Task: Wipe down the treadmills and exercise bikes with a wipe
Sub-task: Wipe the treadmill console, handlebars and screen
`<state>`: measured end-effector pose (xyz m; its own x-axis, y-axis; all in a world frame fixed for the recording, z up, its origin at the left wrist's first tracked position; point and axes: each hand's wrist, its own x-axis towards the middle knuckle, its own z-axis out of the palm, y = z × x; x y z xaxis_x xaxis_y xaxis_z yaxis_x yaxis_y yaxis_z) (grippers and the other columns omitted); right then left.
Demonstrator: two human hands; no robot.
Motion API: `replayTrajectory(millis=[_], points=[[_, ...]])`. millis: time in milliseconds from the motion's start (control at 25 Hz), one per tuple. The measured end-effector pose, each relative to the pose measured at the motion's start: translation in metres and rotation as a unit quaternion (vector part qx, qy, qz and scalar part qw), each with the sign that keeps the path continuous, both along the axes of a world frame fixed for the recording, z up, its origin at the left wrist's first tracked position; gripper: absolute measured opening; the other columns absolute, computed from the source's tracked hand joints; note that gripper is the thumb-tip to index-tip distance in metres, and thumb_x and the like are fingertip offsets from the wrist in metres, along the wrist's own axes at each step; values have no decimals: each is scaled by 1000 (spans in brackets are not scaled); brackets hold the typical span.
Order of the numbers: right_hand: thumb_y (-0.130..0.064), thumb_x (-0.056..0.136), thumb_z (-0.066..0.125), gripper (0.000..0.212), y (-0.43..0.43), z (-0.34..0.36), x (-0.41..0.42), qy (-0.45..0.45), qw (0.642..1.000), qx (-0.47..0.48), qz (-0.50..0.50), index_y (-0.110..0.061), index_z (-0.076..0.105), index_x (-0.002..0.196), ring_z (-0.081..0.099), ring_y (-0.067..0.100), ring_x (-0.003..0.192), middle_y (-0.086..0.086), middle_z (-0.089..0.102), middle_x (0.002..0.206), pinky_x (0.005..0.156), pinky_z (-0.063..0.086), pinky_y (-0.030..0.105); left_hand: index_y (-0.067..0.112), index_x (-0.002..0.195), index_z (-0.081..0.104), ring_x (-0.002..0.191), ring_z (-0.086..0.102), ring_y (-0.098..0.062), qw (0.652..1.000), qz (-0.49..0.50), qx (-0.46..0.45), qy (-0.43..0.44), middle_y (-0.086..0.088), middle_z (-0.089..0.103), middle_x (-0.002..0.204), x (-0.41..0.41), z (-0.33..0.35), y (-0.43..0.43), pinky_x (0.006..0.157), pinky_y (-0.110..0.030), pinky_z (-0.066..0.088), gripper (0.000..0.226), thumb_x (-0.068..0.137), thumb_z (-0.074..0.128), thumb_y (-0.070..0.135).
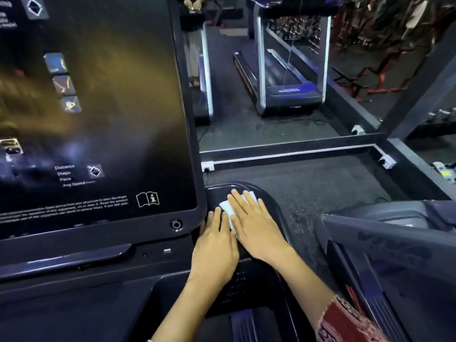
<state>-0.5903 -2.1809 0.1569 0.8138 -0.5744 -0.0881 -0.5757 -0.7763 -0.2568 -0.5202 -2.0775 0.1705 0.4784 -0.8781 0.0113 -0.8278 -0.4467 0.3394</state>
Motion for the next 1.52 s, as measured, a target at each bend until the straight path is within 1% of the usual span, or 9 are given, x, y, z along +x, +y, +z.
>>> replayTrajectory(millis=[120, 400, 560, 680, 760, 880, 1080, 1240, 1520], points=[[-38, 103, 6, 54, -28, -2, 20, -3, 1000, -8, -12, -19, 2, 154, -3, 17, 148, -4, -4, 162, 118, -3, 33, 12, 153, 5, 147, -8, -16, 999, 7, -5, 40, -3, -5, 160, 10, -4, -11, 111, -19, -6, 55, 104, 23, 30], [-46, 88, -15, 79, 13, -10, -38, -34, 995, -12, -88, -6, 11, 152, 9, 19, 148, 2, 5, 160, 118, 0, 29, 15, 152, -1, 134, -26, -4, 999, 5, 19, 50, 3, -15, 158, 10, -6, -15, 99, -14, -12, 56, 104, 18, 34], [-32, 102, 15, 55, 47, -19, -74, -47, 992, -49, -104, -8, 44, 142, 42, 20, 135, 4, 41, 149, 109, 34, 35, 12, 152, 2, 145, -15, -15, 999, -31, 9, 21, -3, -11, 159, 5, -12, -4, 101, -14, -20, 55, 104, 19, 33], [-46, 91, -12, 77, 34, -10, -51, -25, 992, -42, -117, -8, 14, 152, 13, 19, 147, 4, 11, 160, 118, 13, 39, 7, 151, 9, 147, -3, -21, 999, -37, 9, 16, -9, -2, 160, -1, -11, 9, 107, -19, -13, 54, 104, 23, 30], [-49, 87, -12, 77, 27, -8, -35, 0, 996, -25, -90, -12, -1, 153, -5, 18, 148, 2, -7, 161, 118, -5, 38, -2, 144, 33, 141, 28, -31, 999, -50, 12, -18, -20, 27, 152, -5, -6, 22, 112, -29, 13, 50, 103, 32, 27], [-43, 94, 2, 69, 49, -11, -40, -24, 999, -48, -5, -9, 22, 151, 14, 26, 147, 5, 16, 160, 118, 14, 47, -8, 119, 60, 111, 61, -36, 992, -90, 52, -68, -23, 60, 124, -9, -12, 49, 92, -45, 48, 53, 89, 35, 27], [-30, 97, 24, 53, 68, -24, -74, -53, 985, -160, 30, -7, 45, 141, 46, 27, 132, 8, 45, 147, 103, 40, 47, -3, 125, 58, 116, 59, -31, 986, -97, 74, -115, -18, 58, 129, -11, -11, 93, 95, -47, 47, 55, 85, 33, 25], [-25, 99, 30, 52, 76, -25, -30, -41, 989, -142, 13, -1, 34, 145, 34, 34, 139, 15, 35, 152, 110, 29, 51, -2, 123, 60, 113, 61, -33, 985, -114, 80, -103, -16, 61, 126, -4, -3, 113, 90, -50, 48, 54, 85, 33, 26], [-3, 67, 76, 94, 67, -35, -62, -27, 965, -212, 153, -6, 27, 148, 35, 27, 139, 10, 31, 155, 109, 33, 40, 9, 151, 14, 147, 9, -23, 997, -38, 42, -48, -5, 9, 159, 4, -1, 135, 116, -30, -1, 55, 103, 30, 32]])
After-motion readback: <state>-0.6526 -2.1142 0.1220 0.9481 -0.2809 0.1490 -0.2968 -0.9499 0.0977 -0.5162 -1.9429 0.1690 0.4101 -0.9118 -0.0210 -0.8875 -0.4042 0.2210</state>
